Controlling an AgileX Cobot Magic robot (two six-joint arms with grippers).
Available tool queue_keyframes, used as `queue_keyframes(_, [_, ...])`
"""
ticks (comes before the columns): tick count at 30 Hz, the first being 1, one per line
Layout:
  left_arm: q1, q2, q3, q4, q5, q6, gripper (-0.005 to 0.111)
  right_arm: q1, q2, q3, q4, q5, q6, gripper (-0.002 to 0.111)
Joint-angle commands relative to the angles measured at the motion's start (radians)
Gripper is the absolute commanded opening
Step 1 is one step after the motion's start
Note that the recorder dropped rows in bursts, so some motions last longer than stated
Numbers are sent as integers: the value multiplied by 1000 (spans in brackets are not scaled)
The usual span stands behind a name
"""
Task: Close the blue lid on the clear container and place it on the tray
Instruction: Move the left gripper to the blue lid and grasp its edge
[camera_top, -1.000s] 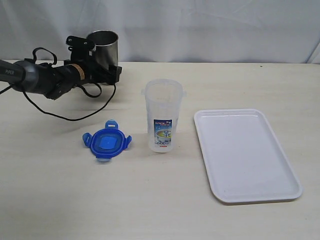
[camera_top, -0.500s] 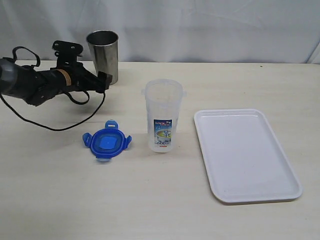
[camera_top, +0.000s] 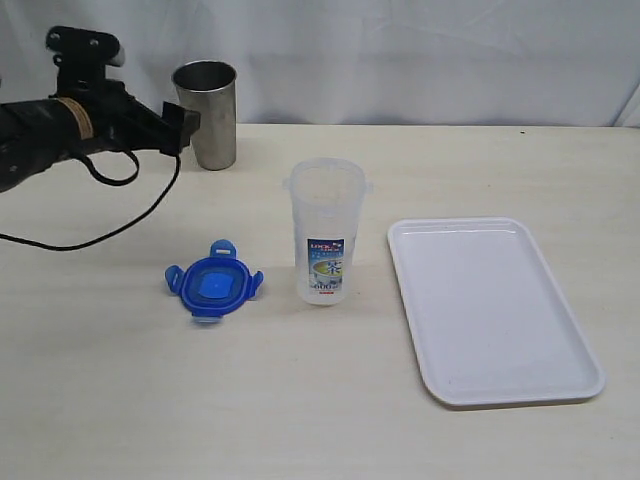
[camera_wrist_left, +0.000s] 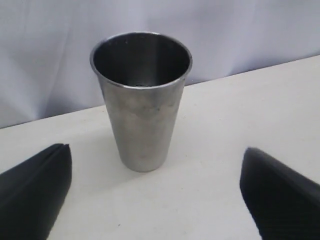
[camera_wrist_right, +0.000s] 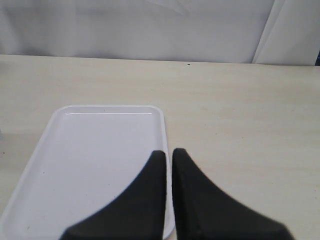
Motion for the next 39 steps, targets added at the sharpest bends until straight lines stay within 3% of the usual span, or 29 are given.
queue_keyframes(1, [-1, -146, 24, -3, 201, -49, 85, -6, -4, 3, 2, 2, 4, 5])
queue_keyframes(7, [-27, -304, 24, -5, 686, 0, 85, -6, -4, 3, 2, 2, 4, 5])
queue_keyframes(9, [-49, -305, 24, -56, 783, 0, 85, -6, -4, 3, 2, 2, 4, 5])
queue_keyframes(12, [-57, -278, 22, -306, 844, 106, 82, -6, -4, 3, 2, 2, 4, 5])
queue_keyframes(13, [-57, -258, 22, -447, 869, 222, 74, -6, -4, 3, 2, 2, 4, 5])
queue_keyframes(18, [-57, -177, 22, -784, 918, 529, 53, -6, -4, 3, 2, 2, 4, 5])
queue_keyframes(22, [-57, -112, 22, -934, 925, 657, 53, -6, -4, 3, 2, 2, 4, 5])
queue_keyframes(31, [-58, 10, 22, -993, 818, 733, 52, -6, -4, 3, 2, 2, 4, 5])
queue_keyframes(36, [-68, 44, 22, -1180, 813, 950, 52, -6, -4, 3, 2, 2, 4, 5])
queue_keyframes(39, [-74, 69, 22, -1212, 794, 1002, 52, -6, -4, 3, 2, 2, 4, 5])
